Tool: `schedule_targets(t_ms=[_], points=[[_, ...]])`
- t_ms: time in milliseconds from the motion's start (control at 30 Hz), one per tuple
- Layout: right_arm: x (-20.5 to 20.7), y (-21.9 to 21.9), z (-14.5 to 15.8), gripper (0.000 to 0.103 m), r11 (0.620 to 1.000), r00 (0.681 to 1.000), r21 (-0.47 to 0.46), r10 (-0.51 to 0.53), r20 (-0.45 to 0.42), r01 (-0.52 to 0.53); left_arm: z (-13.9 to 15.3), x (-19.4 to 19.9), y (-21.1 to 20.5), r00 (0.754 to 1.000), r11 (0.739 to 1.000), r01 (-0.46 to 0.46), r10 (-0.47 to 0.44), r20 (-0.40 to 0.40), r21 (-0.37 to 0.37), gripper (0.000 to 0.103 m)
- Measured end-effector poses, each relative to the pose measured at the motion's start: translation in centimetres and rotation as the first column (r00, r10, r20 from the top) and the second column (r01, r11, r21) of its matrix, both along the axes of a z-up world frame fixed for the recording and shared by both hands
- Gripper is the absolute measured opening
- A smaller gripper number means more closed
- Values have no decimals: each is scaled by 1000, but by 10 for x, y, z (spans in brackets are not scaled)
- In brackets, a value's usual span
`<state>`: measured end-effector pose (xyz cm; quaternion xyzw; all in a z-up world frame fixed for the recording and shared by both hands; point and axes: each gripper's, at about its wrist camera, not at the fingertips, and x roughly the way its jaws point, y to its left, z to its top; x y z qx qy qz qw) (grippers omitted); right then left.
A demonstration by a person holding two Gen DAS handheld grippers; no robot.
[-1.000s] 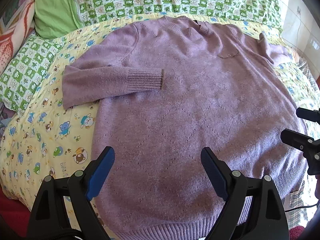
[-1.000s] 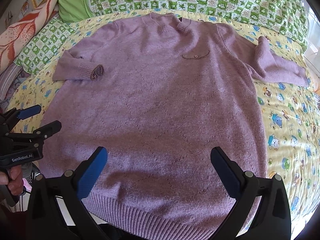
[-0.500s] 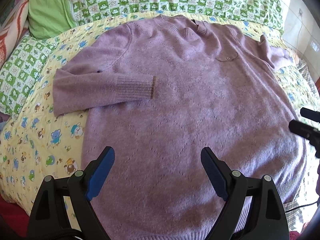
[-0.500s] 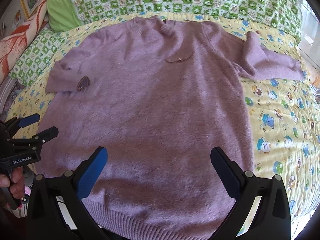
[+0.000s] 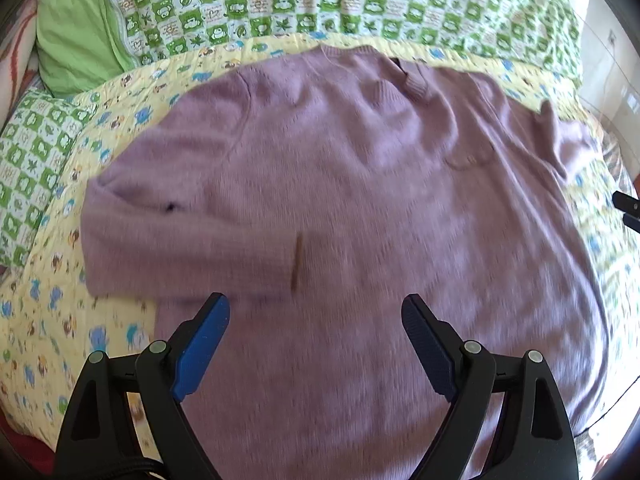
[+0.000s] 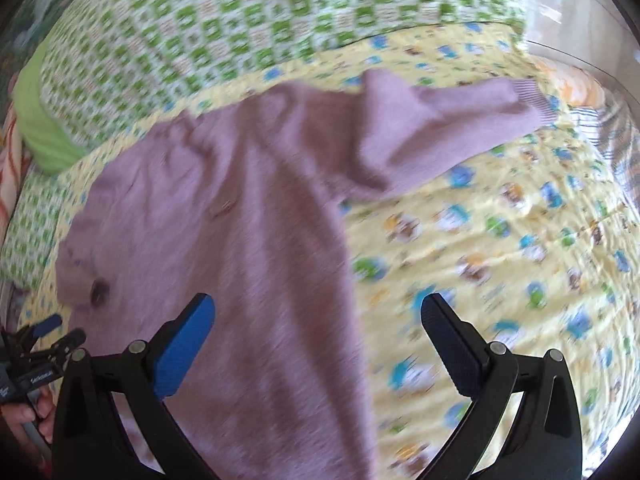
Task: Fold small clothes
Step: 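Grasp the sweater sleeve cuff with the right gripper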
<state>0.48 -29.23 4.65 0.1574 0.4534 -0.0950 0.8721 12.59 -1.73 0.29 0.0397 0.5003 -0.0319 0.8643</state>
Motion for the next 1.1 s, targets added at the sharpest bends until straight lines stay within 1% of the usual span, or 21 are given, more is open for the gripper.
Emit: schedule_targets(t_ms=[33, 100, 200, 300, 367, 433, 500, 567, 600, 633, 667, 700, 733, 800, 900, 933, 1000, 1067, 1100], points=[[3, -10, 1, 102, 1000, 1000, -4, -24, -2, 24, 1, 7, 1, 1000, 1000, -6, 6, 4, 0, 88], [13, -46, 7, 102, 996, 995, 12, -91, 32, 90, 2, 24, 2, 1000, 1000, -18, 18, 2, 5, 88], [31, -99, 8, 100, 975, 975, 56, -216, 46, 213, 2, 51, 5, 999, 999, -41, 41, -2, -11, 88], [51, -156, 3, 93, 929, 933, 130, -357, 55, 348, 1, 81, 11, 997, 997, -75, 75, -9, -35, 88], [66, -190, -4, 87, 889, 896, 166, -441, 61, 426, 0, 94, 13, 996, 995, -91, 90, -11, -41, 88], [81, -220, -12, 79, 853, 862, 182, -504, 48, 489, -4, 110, 17, 994, 993, -106, 106, -13, -45, 88], [89, -239, -19, 77, 830, 841, 195, -540, 40, 523, -8, 122, 21, 992, 991, -122, 121, -21, -48, 88], [97, -256, -29, 70, 801, 815, 200, -579, 15, 565, -14, 131, 26, 990, 989, -137, 135, -38, -55, 88], [99, -263, -34, 56, 790, 807, 214, -590, 7, 575, -18, 134, 30, 988, 987, -148, 145, -52, -55, 88], [100, -268, -37, 33, 783, 805, 235, -594, 6, 576, -20, 136, 33, 987, 986, -154, 151, -56, -59, 88], [101, -270, -39, 21, 779, 805, 259, -593, 10, 571, -23, 136, 36, 986, 986, -159, 156, -62, -53, 88], [102, -269, -38, 10, 783, 810, 274, -586, 23, 558, -26, 136, 38, 984, 985, -166, 163, -72, -48, 88], [104, -265, -34, 10, 792, 816, 272, -577, 41, 546, -28, 134, 43, 983, 984, -174, 170, -77, -48, 88], [106, -245, -11, 10, 832, 836, 256, -534, 131, 492, -30, 132, 50, 980, 982, -185, 182, -79, -44, 88], [112, -194, 31, 10, 901, 874, 261, -412, 258, 347, -32, 124, 64, 973, 976, -216, 213, -86, -23, 88], [116, -168, 48, 10, 926, 886, 256, -349, 306, 277, -32, 118, 72, 969, 973, -231, 228, -90, -16, 88], [130, -114, 72, 10, 960, 901, 241, -228, 370, 144, -32, 107, 88, 961, 965, -261, 260, -92, -1, 88], [148, -42, 90, 10, 976, 908, 217, -64, 414, -30, -32, 97, 101, 954, 959, -283, 284, -95, 22, 88], [156, -9, 94, 10, 972, 907, 209, 8, 422, -106, -32, 89, 111, 947, 952, -304, 306, -96, 36, 88]])
